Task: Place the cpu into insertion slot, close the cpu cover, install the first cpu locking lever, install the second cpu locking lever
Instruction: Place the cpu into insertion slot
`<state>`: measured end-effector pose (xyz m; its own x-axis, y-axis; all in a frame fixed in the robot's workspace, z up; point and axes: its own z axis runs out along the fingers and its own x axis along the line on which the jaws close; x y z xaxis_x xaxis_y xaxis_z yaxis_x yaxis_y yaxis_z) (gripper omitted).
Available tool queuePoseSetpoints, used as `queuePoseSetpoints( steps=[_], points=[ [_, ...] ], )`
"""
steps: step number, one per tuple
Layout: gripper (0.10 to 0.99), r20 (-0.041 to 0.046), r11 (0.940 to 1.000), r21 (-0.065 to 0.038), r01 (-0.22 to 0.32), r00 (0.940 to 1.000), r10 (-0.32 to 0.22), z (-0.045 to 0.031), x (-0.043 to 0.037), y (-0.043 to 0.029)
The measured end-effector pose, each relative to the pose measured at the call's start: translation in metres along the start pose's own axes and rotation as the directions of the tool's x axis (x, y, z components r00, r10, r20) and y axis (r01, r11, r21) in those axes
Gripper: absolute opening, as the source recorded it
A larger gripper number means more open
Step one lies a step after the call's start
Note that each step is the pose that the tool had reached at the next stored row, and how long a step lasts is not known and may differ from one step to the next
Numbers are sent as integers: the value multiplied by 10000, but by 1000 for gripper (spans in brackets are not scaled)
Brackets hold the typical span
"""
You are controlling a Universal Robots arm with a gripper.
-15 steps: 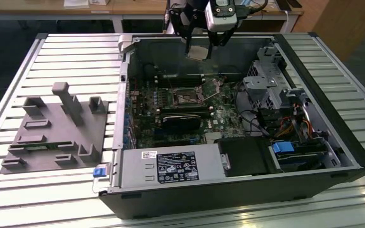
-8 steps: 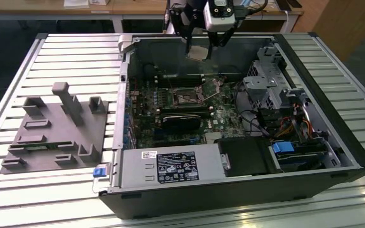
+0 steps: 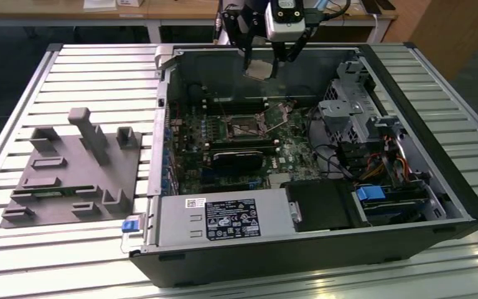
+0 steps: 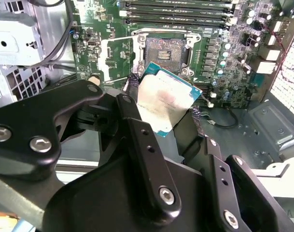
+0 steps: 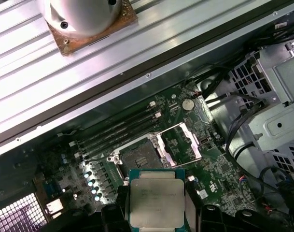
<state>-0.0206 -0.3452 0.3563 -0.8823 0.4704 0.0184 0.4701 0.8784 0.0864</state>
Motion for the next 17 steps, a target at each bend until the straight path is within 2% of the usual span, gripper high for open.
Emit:
queuePoseSetpoints(
  steps=[17],
  points=[
    [541,59,9976,-15,-687,9976,687,10,0,-1]
  ],
)
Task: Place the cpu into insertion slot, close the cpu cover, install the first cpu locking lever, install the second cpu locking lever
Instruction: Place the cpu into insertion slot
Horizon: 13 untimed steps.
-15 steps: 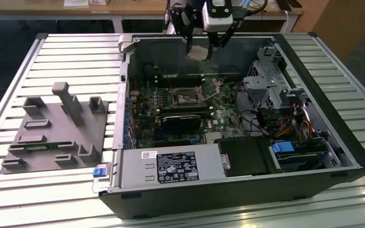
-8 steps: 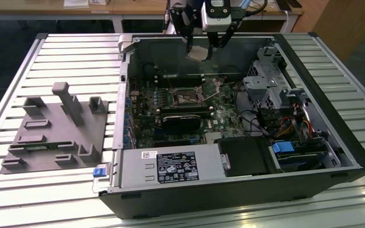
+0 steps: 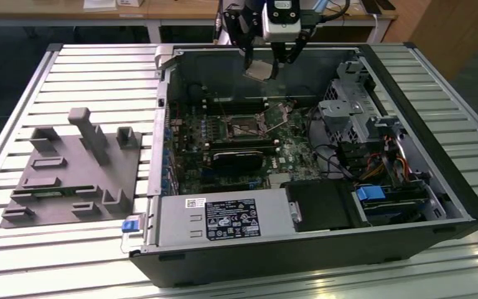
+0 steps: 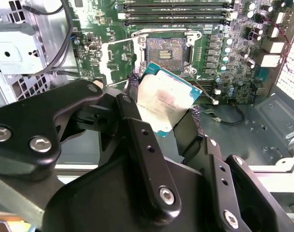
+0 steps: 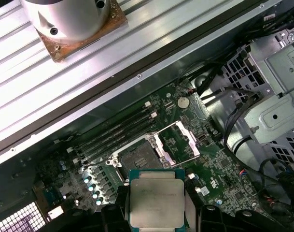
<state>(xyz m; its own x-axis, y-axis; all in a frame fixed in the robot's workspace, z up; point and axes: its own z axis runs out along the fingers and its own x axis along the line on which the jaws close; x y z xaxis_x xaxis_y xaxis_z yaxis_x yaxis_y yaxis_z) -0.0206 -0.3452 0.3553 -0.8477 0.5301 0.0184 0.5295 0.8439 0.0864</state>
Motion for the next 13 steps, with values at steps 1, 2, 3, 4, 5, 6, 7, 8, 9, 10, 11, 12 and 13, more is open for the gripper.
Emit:
queuePoseSetpoints(
  steps=[1,2,3,4,5,6,7,8,9,10,11,12,13],
  points=[
    [541,4,10000,-1,-40,10000,40,1,0,0],
    [541,7,10000,-2,-78,10000,78,1,0,0],
    [541,10,9999,-3,-117,9999,117,2,0,0],
    [541,13,9999,-4,-156,9999,156,3,0,0],
    [541,18,9998,-4,-198,9998,198,3,0,0],
    [541,20,9997,-5,-237,9997,237,4,0,0],
    [541,24,9996,-6,-275,9996,275,4,0,0],
    [541,27,9995,-7,-313,9995,313,5,0,0],
    [541,30,9994,-7,-350,9994,350,5,0,0],
    [541,34,9992,-9,-387,9992,387,6,0,-1],
    [541,37,9991,-9,-426,9991,426,7,0,-1],
    [541,40,9989,-10,-464,9989,465,7,0,-1],
    [541,44,9987,-12,-505,9987,505,8,0,-1]
  ],
)
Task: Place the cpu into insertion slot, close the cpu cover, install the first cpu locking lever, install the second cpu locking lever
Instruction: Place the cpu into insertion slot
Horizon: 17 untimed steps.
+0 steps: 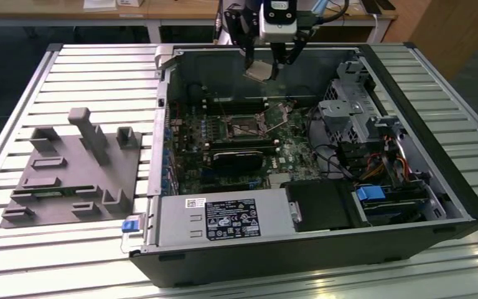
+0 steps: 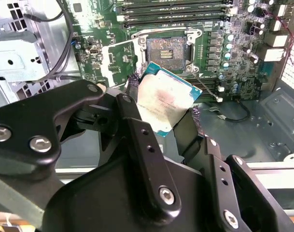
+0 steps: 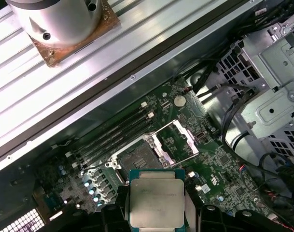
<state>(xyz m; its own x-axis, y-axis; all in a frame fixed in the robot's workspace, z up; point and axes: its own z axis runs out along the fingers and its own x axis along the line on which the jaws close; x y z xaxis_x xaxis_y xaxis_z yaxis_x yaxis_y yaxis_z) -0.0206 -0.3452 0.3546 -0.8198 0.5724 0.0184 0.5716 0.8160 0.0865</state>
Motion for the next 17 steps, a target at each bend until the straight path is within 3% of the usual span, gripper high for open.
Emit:
queuePoseSetpoints(
  steps=[17],
  points=[
    [541,52,9982,-12,-598,9982,598,10,1,1]
  ],
)
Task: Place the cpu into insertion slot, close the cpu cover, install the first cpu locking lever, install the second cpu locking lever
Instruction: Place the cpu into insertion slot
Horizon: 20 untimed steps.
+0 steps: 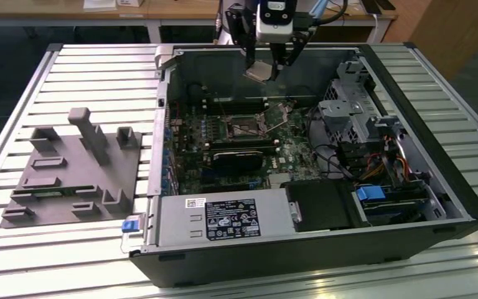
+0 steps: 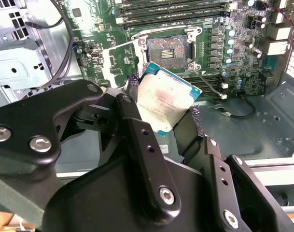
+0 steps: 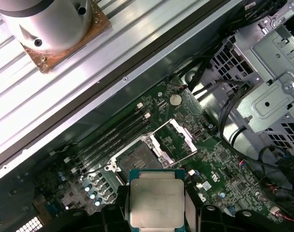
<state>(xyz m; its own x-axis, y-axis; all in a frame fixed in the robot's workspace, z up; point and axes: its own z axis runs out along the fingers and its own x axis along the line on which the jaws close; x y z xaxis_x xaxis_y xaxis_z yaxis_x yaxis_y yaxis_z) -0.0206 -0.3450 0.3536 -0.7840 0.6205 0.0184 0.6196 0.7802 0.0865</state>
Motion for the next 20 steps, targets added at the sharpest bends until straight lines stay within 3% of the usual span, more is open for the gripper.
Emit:
queuePoseSetpoints(
  steps=[20],
  points=[
    [541,58,9978,-14,-669,9977,669,15,4,4]
  ],
)
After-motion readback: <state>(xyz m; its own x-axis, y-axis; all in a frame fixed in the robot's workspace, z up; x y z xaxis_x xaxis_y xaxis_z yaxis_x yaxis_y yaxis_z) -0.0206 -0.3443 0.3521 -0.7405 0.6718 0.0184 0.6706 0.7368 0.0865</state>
